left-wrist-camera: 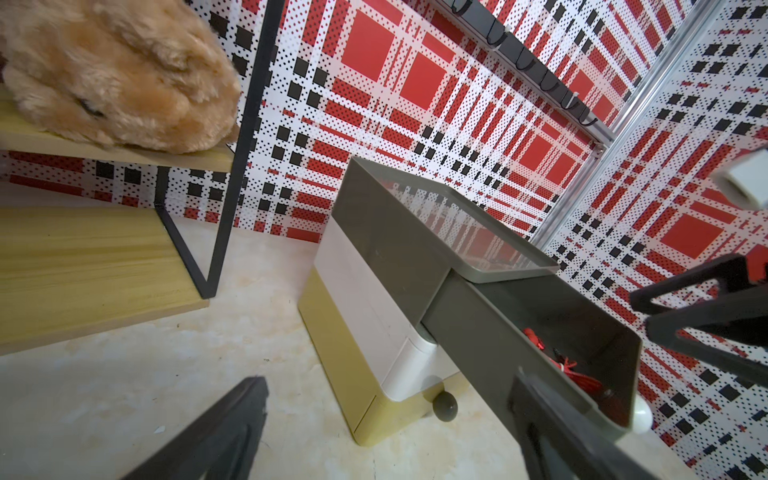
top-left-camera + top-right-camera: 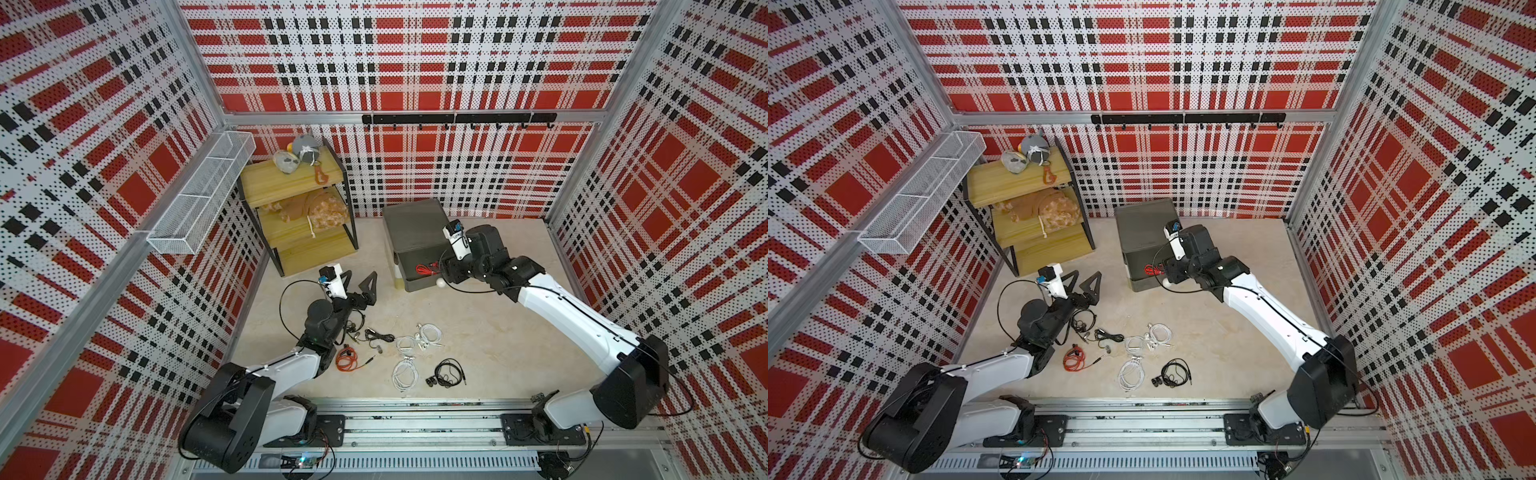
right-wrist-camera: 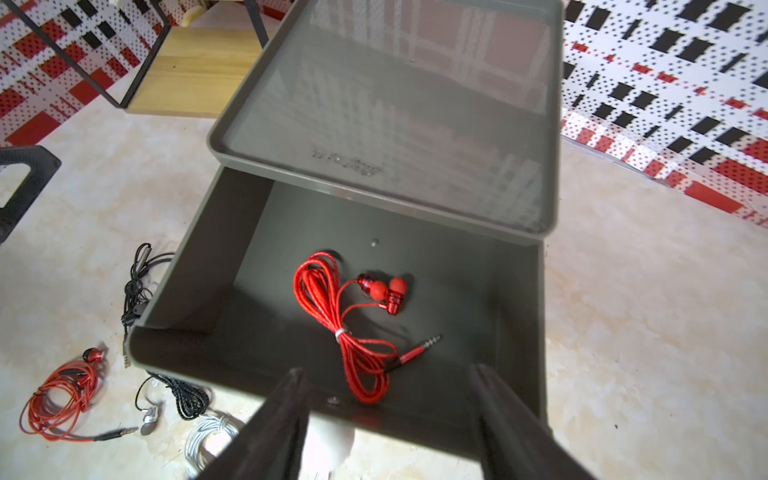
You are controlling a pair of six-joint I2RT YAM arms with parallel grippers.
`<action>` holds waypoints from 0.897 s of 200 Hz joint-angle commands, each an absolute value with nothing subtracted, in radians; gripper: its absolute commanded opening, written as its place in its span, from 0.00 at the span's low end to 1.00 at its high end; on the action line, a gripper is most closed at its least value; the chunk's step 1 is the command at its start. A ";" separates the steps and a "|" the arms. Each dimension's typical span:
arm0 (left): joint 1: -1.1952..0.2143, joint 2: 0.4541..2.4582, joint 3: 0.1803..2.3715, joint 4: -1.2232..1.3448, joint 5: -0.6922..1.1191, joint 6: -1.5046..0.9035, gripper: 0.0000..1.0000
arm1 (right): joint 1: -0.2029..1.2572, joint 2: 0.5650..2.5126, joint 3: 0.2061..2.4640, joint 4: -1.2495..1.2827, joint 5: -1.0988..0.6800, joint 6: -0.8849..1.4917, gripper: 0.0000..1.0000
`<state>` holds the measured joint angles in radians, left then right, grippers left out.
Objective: Place the wired earphones into the drawer by color
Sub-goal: Place the wired earphones in the drawer.
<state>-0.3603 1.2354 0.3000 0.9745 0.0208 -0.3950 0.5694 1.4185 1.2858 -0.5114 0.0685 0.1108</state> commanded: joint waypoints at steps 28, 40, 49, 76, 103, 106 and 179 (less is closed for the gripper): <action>-0.389 1.138 0.360 0.687 -0.104 -0.434 0.98 | 0.577 1.188 1.103 -0.415 0.258 0.202 0.80; -0.400 1.110 0.373 0.598 -0.118 -0.463 0.98 | 0.577 1.127 1.048 -0.400 0.305 0.208 0.86; -0.414 1.091 0.390 0.519 -0.145 -0.480 0.98 | 0.575 1.076 1.001 -0.384 0.339 0.212 0.92; -0.471 1.065 0.486 0.233 -0.278 -0.522 0.99 | 0.574 0.934 0.853 -0.319 0.427 0.203 1.00; -0.509 1.054 0.552 0.020 -0.366 -0.614 1.00 | 0.571 0.830 0.716 -0.257 0.553 0.231 1.00; -0.512 1.050 0.555 0.001 -0.371 -0.628 1.00 | 0.569 0.822 0.703 -0.249 0.565 0.235 1.00; -0.530 0.958 0.506 -0.265 -0.348 -0.907 0.95 | 0.551 0.780 0.516 -0.079 0.637 0.250 1.00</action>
